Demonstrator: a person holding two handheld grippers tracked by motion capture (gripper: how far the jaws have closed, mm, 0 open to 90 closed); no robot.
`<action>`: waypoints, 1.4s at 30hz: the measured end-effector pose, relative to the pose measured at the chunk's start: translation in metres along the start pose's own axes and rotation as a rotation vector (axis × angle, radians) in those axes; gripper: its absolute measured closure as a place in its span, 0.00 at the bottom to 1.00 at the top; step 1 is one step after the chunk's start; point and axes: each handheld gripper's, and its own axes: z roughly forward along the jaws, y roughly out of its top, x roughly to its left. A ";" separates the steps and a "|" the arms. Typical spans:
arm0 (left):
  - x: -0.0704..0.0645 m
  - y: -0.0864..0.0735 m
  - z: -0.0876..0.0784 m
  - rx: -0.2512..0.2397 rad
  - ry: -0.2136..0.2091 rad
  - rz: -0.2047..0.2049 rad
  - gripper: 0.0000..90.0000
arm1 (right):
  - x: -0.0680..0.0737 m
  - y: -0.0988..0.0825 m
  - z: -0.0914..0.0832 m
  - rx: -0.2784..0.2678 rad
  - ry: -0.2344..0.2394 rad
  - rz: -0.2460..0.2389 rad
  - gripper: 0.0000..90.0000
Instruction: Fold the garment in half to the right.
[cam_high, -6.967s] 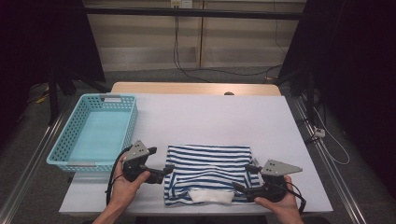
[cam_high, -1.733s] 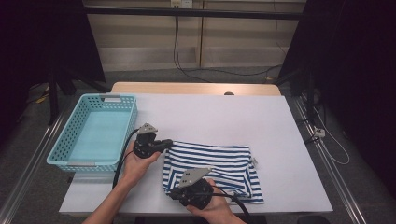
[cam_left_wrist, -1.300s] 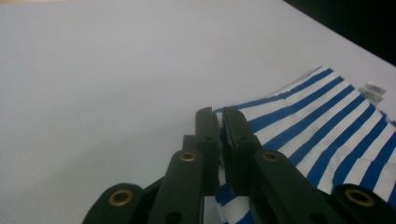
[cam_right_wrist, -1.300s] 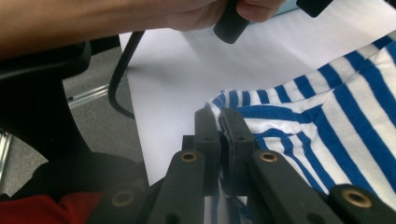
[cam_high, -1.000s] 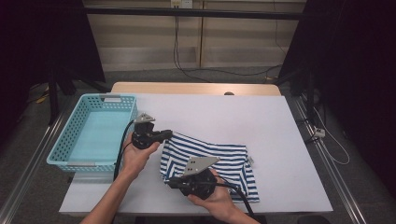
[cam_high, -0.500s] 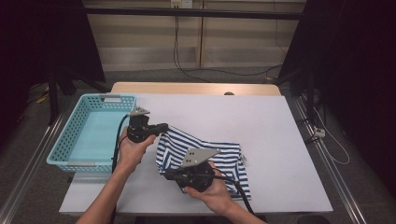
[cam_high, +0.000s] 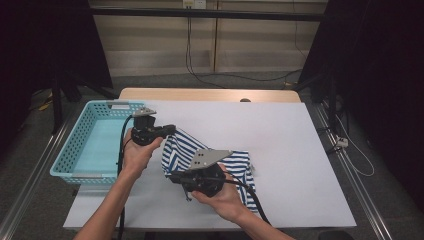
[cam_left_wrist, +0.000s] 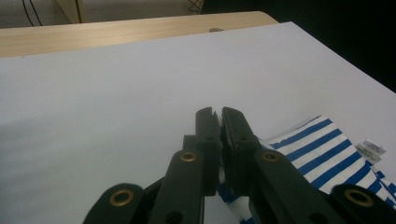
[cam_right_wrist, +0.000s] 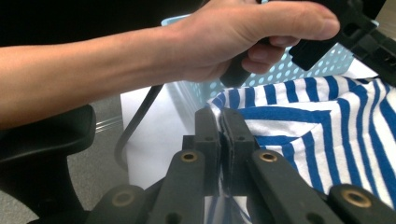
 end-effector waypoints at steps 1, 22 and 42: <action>0.001 -0.001 0.001 -0.012 0.008 -0.004 0.96 | 0.000 0.000 0.001 -0.001 0.000 -0.001 0.97; -0.015 0.002 0.015 -0.038 -0.026 0.014 0.96 | 0.004 -0.021 -0.002 0.000 -0.021 0.016 0.97; -0.040 0.010 0.033 -0.065 -0.058 0.041 0.96 | -0.001 -0.033 -0.034 -0.038 -0.064 0.044 0.97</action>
